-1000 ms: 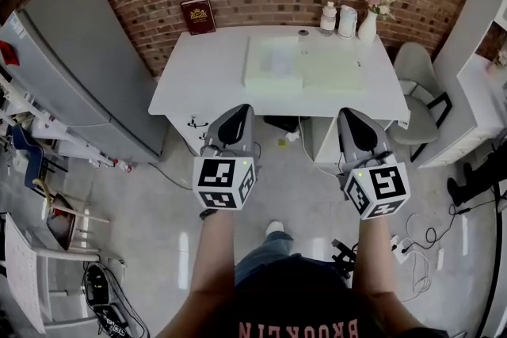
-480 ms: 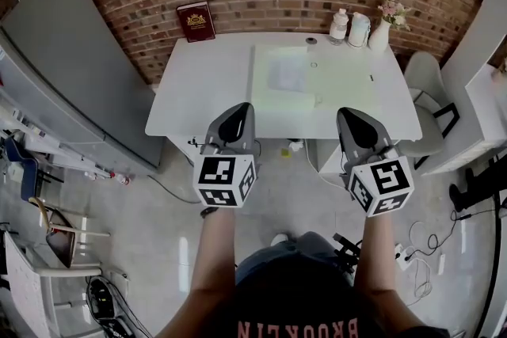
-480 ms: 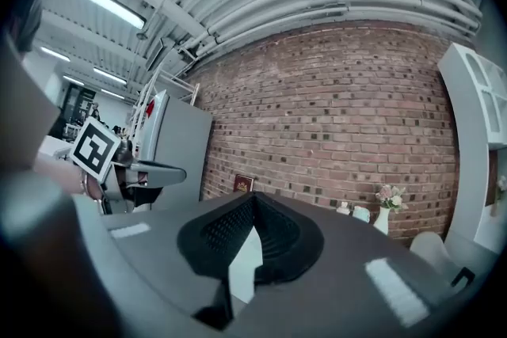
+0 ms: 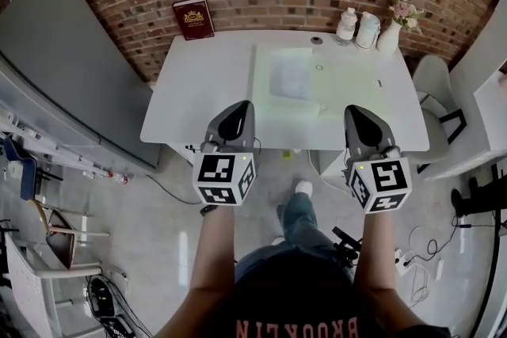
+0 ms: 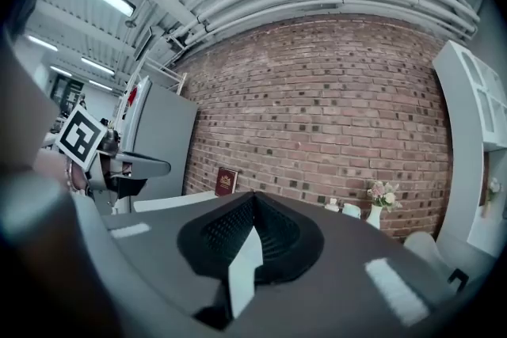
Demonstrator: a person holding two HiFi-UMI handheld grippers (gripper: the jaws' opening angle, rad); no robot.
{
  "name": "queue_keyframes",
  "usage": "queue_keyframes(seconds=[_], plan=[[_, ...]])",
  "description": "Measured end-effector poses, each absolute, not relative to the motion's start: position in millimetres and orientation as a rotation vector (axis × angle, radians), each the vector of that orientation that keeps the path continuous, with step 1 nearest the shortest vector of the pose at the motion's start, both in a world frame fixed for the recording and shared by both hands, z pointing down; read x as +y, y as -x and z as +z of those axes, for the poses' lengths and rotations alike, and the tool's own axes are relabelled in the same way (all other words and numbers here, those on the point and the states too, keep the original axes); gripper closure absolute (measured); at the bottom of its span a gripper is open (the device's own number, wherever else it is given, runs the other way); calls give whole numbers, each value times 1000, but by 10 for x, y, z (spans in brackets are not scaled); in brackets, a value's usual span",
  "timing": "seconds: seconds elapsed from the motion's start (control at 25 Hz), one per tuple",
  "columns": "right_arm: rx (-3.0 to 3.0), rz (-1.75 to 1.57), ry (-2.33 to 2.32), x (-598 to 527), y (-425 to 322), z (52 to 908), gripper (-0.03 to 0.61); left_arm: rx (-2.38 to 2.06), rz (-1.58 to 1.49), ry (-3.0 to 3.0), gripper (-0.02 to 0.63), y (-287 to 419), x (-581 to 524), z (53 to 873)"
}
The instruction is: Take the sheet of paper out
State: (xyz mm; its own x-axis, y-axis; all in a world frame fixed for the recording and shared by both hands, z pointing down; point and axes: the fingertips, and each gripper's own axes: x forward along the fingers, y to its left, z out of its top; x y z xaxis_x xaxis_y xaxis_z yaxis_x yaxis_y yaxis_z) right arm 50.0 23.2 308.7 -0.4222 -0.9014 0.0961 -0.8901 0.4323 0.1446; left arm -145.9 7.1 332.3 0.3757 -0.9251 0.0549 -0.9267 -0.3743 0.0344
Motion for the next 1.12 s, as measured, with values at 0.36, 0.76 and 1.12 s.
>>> queue_keyframes(seconds=[0.36, 0.76, 1.12], plan=[[-2536, -157, -1487, -708, -514, 3238, 577, -1748, 67, -2495, 617, 1377, -862, 3481], [-2557, 2, -1427, -1948, -709, 3525, 577, -1773, 142, -2403, 617, 1223, -1991, 3753], [-2501, 202, -1379, -2694, -864, 3994, 577, -1808, 243, -2325, 617, 1166, -2604, 4025]])
